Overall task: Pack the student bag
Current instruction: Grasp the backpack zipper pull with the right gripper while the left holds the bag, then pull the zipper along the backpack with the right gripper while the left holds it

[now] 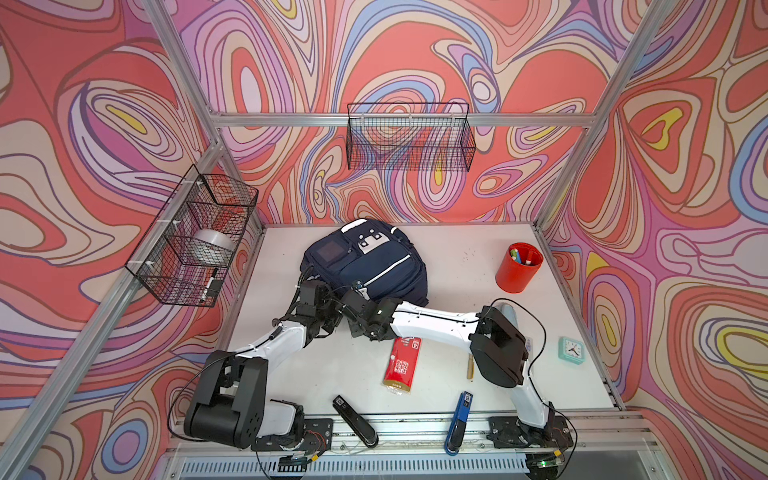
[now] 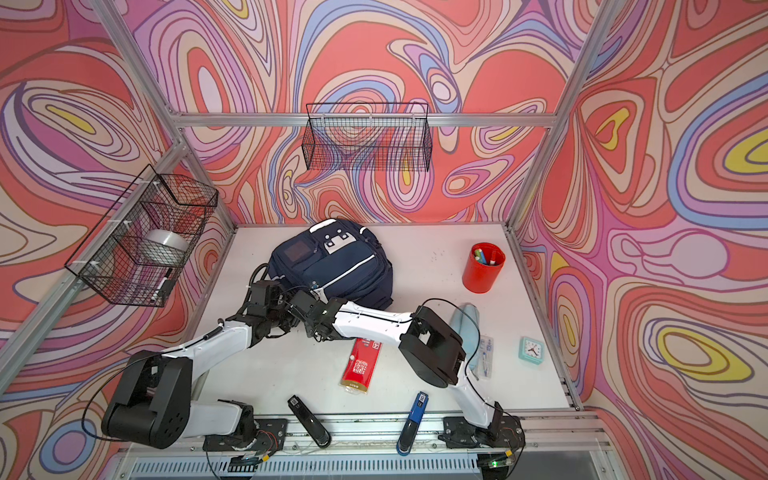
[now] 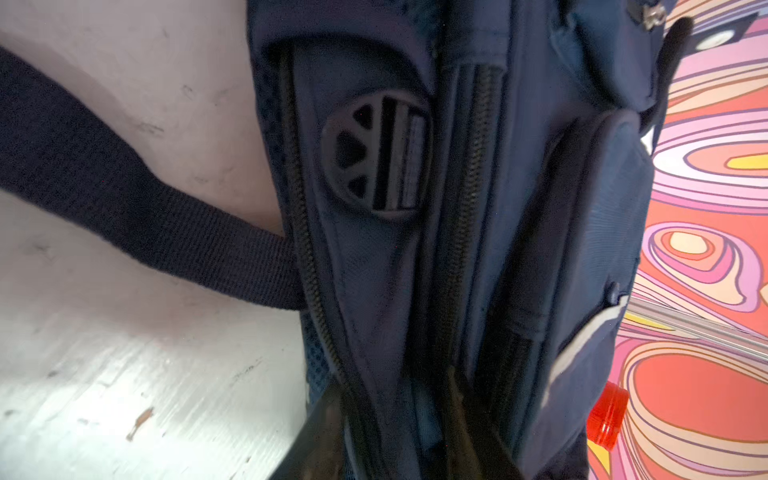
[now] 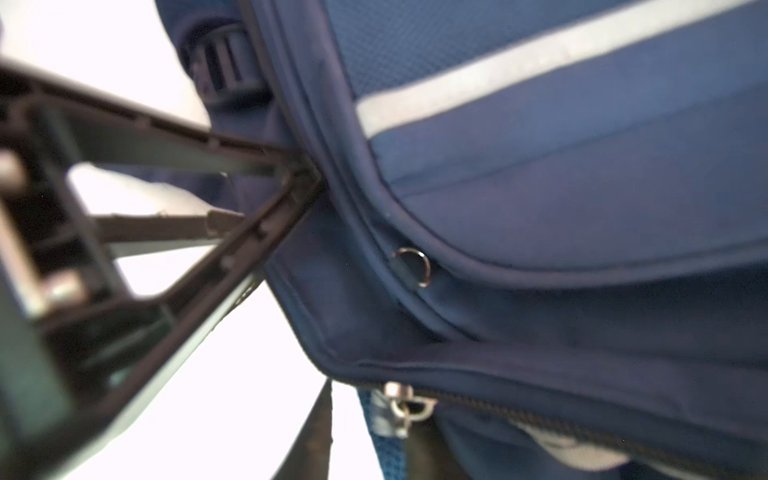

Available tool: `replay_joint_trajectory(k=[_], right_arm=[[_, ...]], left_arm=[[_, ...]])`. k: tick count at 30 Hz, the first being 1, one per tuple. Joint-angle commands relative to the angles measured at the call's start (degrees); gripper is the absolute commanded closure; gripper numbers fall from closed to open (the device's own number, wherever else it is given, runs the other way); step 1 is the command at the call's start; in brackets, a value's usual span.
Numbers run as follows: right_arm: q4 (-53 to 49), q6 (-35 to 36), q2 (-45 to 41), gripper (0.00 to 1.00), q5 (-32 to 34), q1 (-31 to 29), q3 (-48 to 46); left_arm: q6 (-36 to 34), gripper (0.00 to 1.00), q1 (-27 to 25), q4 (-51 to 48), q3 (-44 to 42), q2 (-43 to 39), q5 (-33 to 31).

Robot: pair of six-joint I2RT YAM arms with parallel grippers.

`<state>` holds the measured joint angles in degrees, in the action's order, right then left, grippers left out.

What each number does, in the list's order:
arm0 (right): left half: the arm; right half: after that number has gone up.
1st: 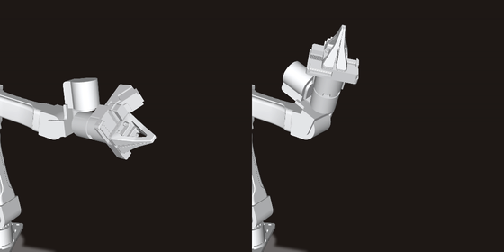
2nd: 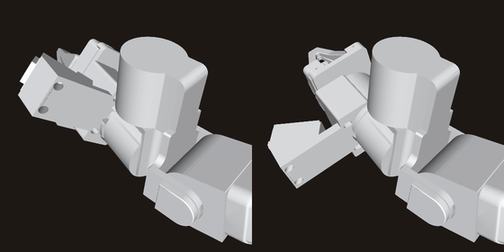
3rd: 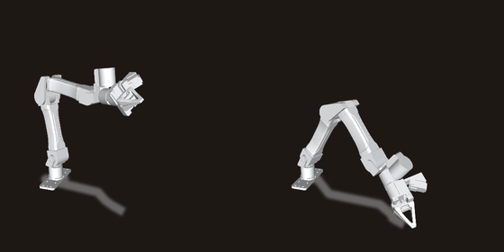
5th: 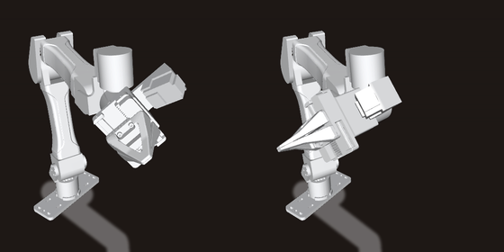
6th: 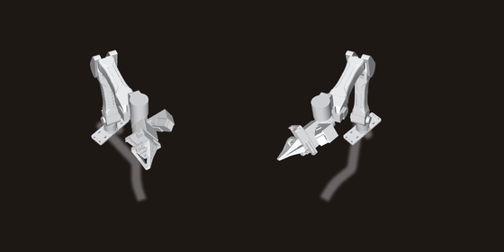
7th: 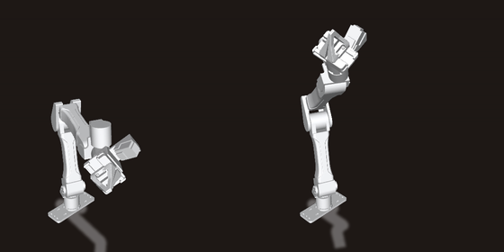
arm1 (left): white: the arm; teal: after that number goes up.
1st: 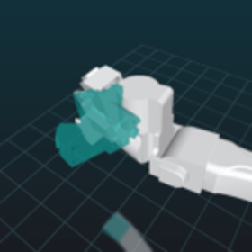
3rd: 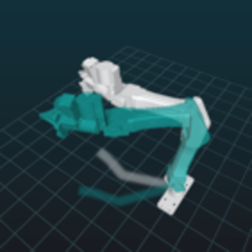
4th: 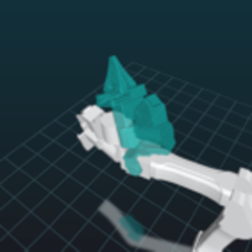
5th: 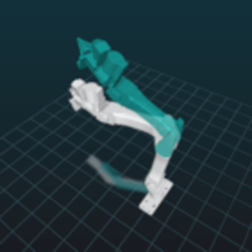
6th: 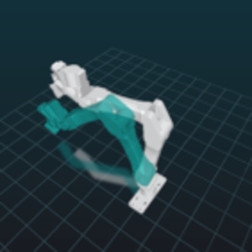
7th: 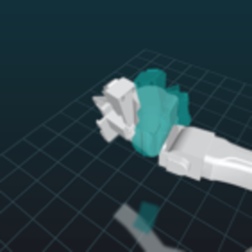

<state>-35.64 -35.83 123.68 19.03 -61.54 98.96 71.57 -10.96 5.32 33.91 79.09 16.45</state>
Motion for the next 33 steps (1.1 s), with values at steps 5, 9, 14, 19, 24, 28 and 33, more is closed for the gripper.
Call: replay_joint_trajectory(k=[5, 9, 14, 19, 24, 28, 33], right_arm=[[0.22, 3.25, -3.52, 1.00, -0.29, 0.45, -1.28], [6.03, 7.35, -7.76, 1.00, -9.26, 0.45, -5.17], [4.66, 10.08, -8.76, 1.00, -11.17, 0.54, -4.68], [0.54, 12.34, -12.84, 1.00, -8.92, 2.31, -7.52], [-0.79, 15.64, -19.23, 1.00, -8.62, 7.01, -14.04], [-2.29, 18.37, -20.90, 1.00, -8.16, 8.92, -16.10], [-3.15, 22.03, -20.66, 1.00, -5.64, 11.26, -17.40]], left_arm=[[5.73, 0.61, -3.71, 3.47, -2.67, -1.73, -4.08], [9.22, 0.50, -8.44, 5.44, -3.81, -2.64, -9.33], [9.98, 1.00, -9.22, 9.86, -3.25, 1.09, -9.27], [5.85, 1.00, -9.20, 4.37, -0.80, -1.31, -10.09], [3.66, 1.00, -8.93, -2.28, -0.36, -5.96, -13.37], [4.42, 1.00, -8.48, -2.99, -0.96, -6.13, -13.19], [4.11, 1.00, -8.21, -4.69, -0.61, -7.03, -13.12]])
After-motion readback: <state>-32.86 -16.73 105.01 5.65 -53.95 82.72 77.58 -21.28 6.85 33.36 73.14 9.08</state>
